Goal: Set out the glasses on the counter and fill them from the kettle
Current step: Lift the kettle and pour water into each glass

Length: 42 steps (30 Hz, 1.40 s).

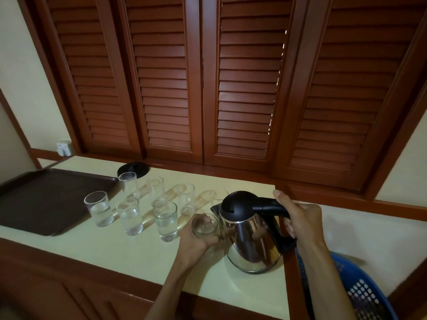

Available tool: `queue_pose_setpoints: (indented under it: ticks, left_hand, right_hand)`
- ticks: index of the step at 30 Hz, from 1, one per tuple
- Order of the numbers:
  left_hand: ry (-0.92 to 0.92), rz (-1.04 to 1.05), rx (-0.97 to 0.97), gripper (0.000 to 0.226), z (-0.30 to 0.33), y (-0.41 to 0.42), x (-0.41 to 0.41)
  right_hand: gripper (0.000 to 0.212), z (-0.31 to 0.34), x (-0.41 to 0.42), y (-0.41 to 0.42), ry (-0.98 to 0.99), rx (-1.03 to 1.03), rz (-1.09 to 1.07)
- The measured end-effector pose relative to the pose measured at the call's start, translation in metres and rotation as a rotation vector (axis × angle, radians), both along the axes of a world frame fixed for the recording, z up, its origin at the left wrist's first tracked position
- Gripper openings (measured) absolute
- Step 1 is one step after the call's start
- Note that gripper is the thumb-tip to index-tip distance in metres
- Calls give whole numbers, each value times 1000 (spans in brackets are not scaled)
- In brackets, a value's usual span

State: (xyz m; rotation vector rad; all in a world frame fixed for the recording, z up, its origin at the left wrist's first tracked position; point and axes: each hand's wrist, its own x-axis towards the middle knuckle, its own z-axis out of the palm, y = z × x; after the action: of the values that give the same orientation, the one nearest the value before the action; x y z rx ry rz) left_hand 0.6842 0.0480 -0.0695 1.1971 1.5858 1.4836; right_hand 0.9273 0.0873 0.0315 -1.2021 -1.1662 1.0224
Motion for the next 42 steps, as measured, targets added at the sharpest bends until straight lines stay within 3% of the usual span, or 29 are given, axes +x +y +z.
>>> queue_pose_setpoints:
  ticks: [4, 10, 15, 19, 24, 31, 35, 42]
  left_hand:
    - [22, -13, 28, 58, -2, 0, -1]
    - [11, -100, 52, 67, 5, -10, -7]
    - [-95, -68, 107, 56, 45, -6, -11]
    - [94, -57, 12, 32, 78, 32, -14]
    - [364, -209, -170, 61, 77, 88, -14]
    - [516, -361, -301, 79, 55, 135, -29]
    - [495, -433, -441, 65, 61, 138, -19]
    - [487, -272, -394, 38, 55, 136, -18]
  right_hand:
    - [48, 1, 3, -5, 35, -50, -14]
    - [45, 5, 8, -8, 65, -72, -4]
    - [48, 9, 18, -6, 98, -65, -16]
    - [51, 12, 22, -3, 121, -84, -13]
    - [56, 14, 25, 3, 100, -106, 4]
    - [54, 16, 29, 13, 137, -86, 51]
    - [55, 17, 31, 18, 150, -66, 64]
    - [55, 19, 34, 19, 171, -73, 30]
